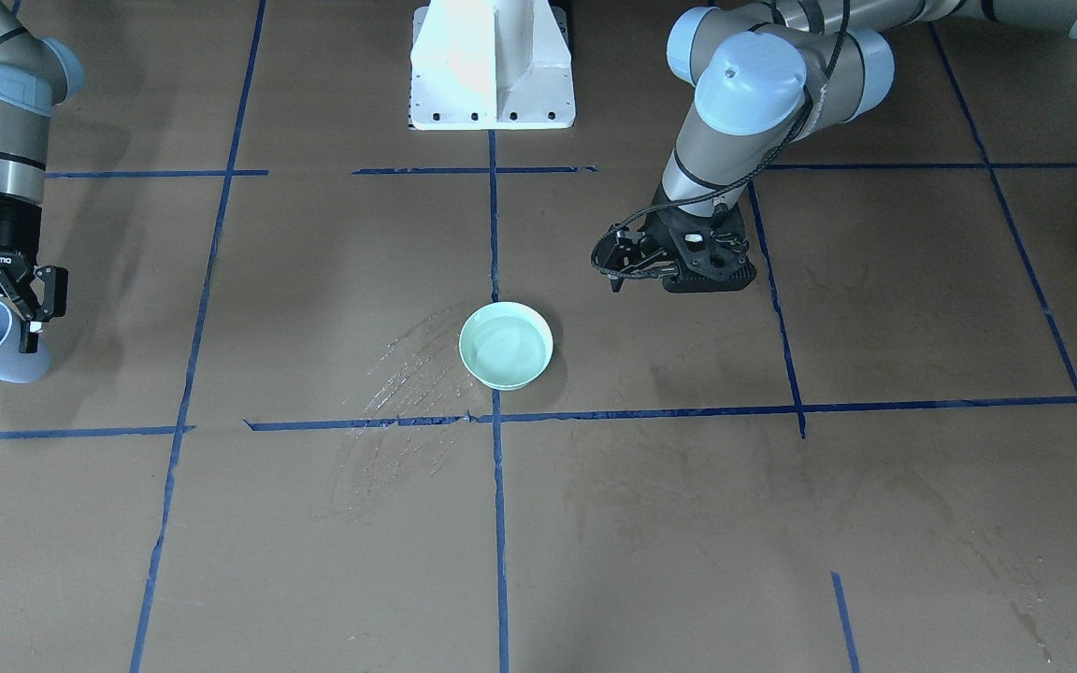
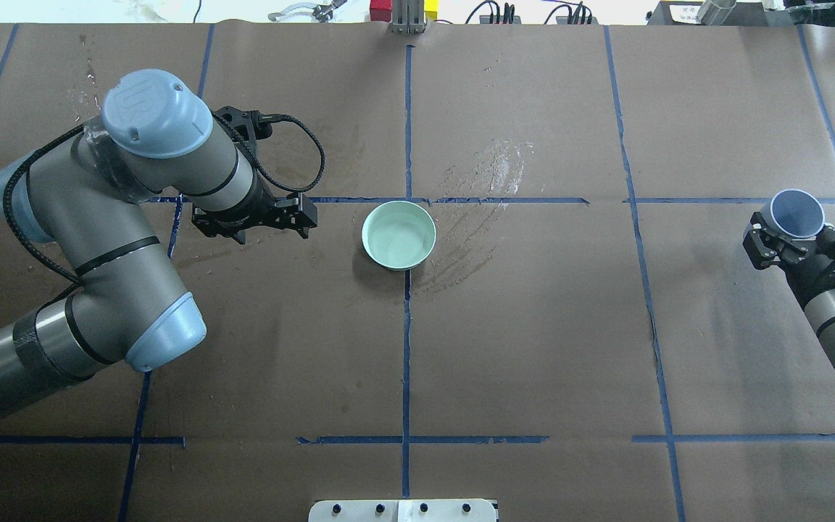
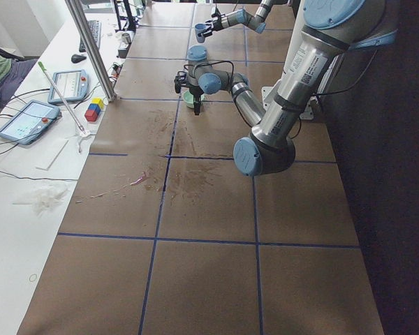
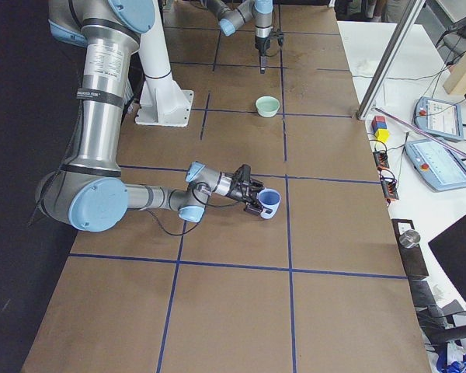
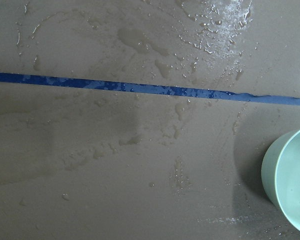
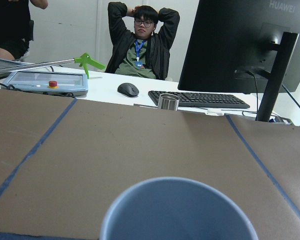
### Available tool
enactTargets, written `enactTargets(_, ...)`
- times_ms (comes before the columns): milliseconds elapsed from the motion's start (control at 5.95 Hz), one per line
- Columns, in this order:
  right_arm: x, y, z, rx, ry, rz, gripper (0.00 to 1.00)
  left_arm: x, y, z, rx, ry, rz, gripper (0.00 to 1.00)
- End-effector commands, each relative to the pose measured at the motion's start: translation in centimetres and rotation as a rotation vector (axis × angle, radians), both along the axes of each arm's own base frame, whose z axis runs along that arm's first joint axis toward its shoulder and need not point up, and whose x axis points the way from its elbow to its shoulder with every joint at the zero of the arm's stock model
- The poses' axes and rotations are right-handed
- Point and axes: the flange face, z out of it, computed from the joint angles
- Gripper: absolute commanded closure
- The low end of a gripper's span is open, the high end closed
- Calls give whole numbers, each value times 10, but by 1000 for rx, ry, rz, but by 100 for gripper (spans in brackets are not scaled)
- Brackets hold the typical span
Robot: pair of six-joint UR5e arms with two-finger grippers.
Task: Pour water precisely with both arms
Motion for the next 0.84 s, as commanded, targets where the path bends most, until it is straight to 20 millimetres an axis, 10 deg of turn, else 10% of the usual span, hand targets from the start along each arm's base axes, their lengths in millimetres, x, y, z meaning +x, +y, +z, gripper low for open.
enactTargets(0, -4, -5, -35, 77, 137, -64, 93, -1, 0, -1, 1, 2, 0, 0)
enactTargets(673, -76, -43, -127, 214, 363, -150, 90, -7, 4, -11, 17, 19, -3, 0)
